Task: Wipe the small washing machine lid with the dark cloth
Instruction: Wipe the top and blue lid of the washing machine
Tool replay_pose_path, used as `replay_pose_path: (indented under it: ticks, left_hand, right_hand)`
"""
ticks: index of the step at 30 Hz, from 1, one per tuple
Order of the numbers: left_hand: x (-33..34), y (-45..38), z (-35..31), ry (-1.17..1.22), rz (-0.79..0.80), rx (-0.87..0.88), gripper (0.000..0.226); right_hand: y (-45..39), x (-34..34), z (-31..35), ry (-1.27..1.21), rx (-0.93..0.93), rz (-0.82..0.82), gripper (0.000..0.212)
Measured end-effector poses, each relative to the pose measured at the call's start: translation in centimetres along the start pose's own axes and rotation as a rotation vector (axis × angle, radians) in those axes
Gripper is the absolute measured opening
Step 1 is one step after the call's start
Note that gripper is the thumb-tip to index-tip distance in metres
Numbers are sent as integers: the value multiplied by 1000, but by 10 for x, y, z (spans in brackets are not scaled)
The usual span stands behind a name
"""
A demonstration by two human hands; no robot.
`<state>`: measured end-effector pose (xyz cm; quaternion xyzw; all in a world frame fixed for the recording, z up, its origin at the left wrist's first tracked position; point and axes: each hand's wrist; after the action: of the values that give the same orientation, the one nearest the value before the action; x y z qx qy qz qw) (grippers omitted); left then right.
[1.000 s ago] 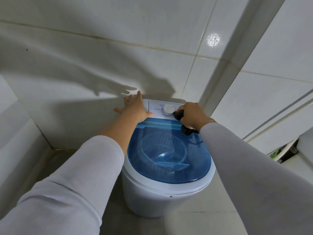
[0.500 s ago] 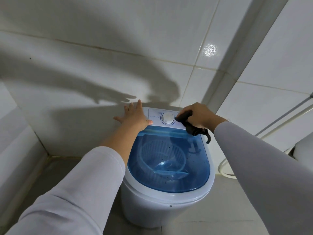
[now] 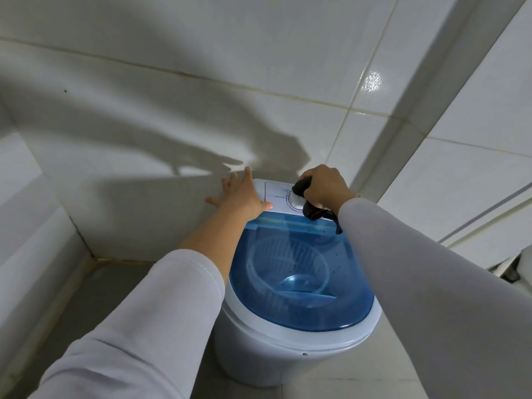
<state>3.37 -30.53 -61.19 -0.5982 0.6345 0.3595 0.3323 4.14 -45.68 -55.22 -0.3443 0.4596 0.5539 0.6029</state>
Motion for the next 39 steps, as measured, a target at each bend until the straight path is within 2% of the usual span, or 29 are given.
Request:
replay_pose_path:
  ticks: [7,13,17,22,26,35,37,39]
  left_hand:
    - [0,1,1,15,4,-2,105]
    - [3,5,0,60,-5,-23,103]
    - [2,8,-3,70,-28,-39,101]
    - [6,15,-3,92,-130,-64,100]
    - [5,33,3,172,-205,-109,99]
    - [-2,86,57,174,-39,-122,104]
    - [-3,93,60,174,-20,-101,104]
    - [-2,97,58,179,-31,-69,101]
  right_hand:
    - [5,3,-8,169,-193,-37,45]
    - [8,1,-20,204,-258,-22,51]
    - [10,-16,-26,277,-249,44,50]
    - [17,-45,-36,168,-200,-9,51]
    - [24,-49,-29,174,-229,-13,44]
    - [51,-11,34,334,-425,39,43]
    - [55,2,47,384,-480,-3,43]
    - [56,16,56,499,-578,-140,42]
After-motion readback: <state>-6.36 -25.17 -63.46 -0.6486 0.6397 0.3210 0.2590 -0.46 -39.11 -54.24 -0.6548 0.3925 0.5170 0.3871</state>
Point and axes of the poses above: each hand's wrist, its own y-axis away from the middle knuckle, its own x-axis out of the palm, z = x × y, and after that the axes turned 13 degrees about x, right-handed
